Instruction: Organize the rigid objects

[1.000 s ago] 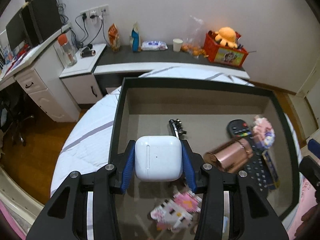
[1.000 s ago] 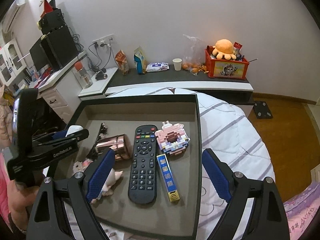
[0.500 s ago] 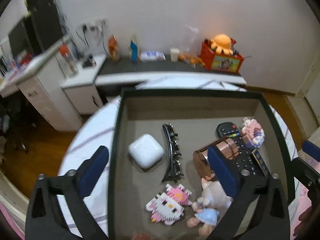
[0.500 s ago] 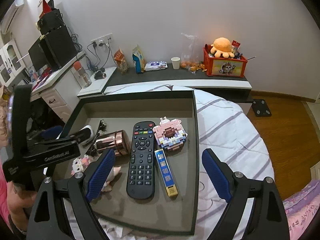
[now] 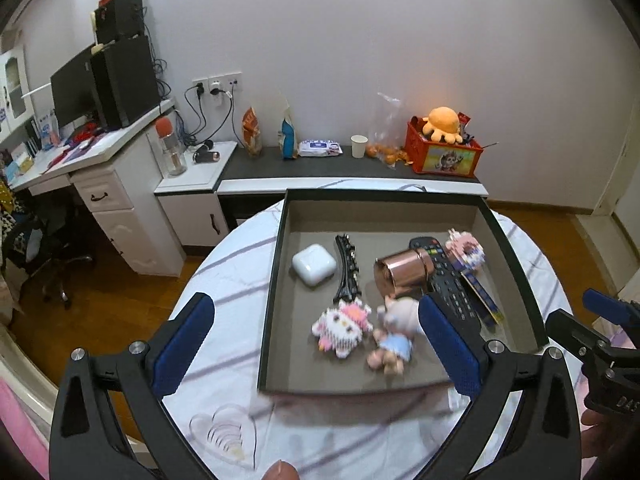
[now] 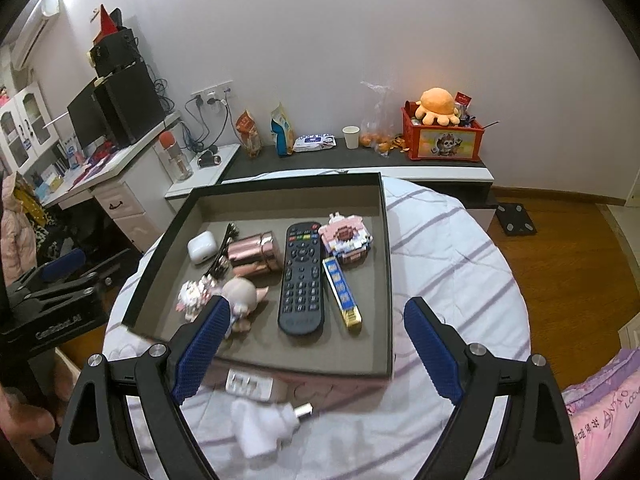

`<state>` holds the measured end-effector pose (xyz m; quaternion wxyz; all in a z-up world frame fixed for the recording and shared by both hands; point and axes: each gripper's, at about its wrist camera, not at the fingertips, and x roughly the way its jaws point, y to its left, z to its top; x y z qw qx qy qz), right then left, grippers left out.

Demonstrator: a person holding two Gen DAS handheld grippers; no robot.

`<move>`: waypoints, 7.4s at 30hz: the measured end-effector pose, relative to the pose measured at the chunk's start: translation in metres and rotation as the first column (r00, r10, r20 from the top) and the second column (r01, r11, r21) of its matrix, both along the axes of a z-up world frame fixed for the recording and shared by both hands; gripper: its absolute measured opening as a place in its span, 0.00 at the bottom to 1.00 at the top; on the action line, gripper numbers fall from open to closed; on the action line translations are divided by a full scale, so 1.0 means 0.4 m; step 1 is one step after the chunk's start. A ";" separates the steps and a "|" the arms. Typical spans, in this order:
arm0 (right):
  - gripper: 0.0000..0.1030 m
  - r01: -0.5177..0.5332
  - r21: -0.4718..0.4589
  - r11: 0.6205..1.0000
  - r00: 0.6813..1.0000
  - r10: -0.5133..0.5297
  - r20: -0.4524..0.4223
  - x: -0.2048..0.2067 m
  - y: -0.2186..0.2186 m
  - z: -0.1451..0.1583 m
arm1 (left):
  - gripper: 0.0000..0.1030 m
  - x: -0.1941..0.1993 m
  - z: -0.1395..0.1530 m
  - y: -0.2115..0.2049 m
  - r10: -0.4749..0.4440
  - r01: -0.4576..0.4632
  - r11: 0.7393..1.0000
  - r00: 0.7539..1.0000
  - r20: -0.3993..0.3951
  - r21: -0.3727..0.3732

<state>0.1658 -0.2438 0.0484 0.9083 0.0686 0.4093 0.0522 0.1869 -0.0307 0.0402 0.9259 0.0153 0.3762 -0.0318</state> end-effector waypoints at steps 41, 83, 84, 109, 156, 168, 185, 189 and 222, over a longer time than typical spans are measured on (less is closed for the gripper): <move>0.88 -0.121 -0.046 0.992 0.980 0.112 -0.167 -0.138 0.105 -0.158 | 1.00 -0.203 -0.096 0.044 0.035 -0.039 0.999 0.993 -0.116 -0.033; 0.71 -0.153 0.009 0.988 0.984 0.153 -0.090 -0.111 0.069 -0.105 | 1.00 -0.149 -0.065 0.020 0.003 -0.006 0.999 0.996 -0.085 -0.033; 0.71 -0.152 0.003 0.988 0.985 0.151 -0.077 -0.102 0.067 -0.090 | 1.00 -0.138 -0.057 0.019 0.002 -0.005 0.999 0.997 -0.075 -0.034; 0.71 -0.070 -0.170 0.983 0.990 0.048 -0.130 0.163 0.038 -0.165 | 1.00 0.087 -0.119 0.020 0.019 -0.026 0.997 0.995 -0.100 -0.067; 0.87 0.011 -0.034 0.999 0.996 -0.014 -0.085 -0.194 -0.033 -0.133 | 1.00 -0.243 -0.123 -0.041 -0.026 0.022 0.999 0.992 -0.126 -0.033; 0.87 0.001 -0.036 0.999 0.998 -0.003 -0.069 -0.217 -0.025 -0.119 | 1.00 -0.267 -0.113 -0.037 -0.020 0.016 0.999 0.992 -0.121 -0.033; 0.87 0.047 -0.033 0.998 0.993 -0.050 -0.104 -0.161 -0.098 -0.159 | 1.00 -0.154 -0.193 -0.181 -0.111 0.108 0.994 0.973 -0.203 -0.026; 0.87 0.068 -0.028 0.997 0.990 -0.071 -0.121 -0.134 -0.135 -0.181 | 1.00 -0.125 -0.226 -0.216 -0.117 0.113 0.993 0.965 -0.233 -0.030; 0.87 0.063 -0.037 0.997 0.991 -0.067 -0.119 -0.140 -0.119 -0.173 | 0.39 -0.129 -0.289 -0.111 -0.037 0.021 0.998 0.964 -0.264 -0.066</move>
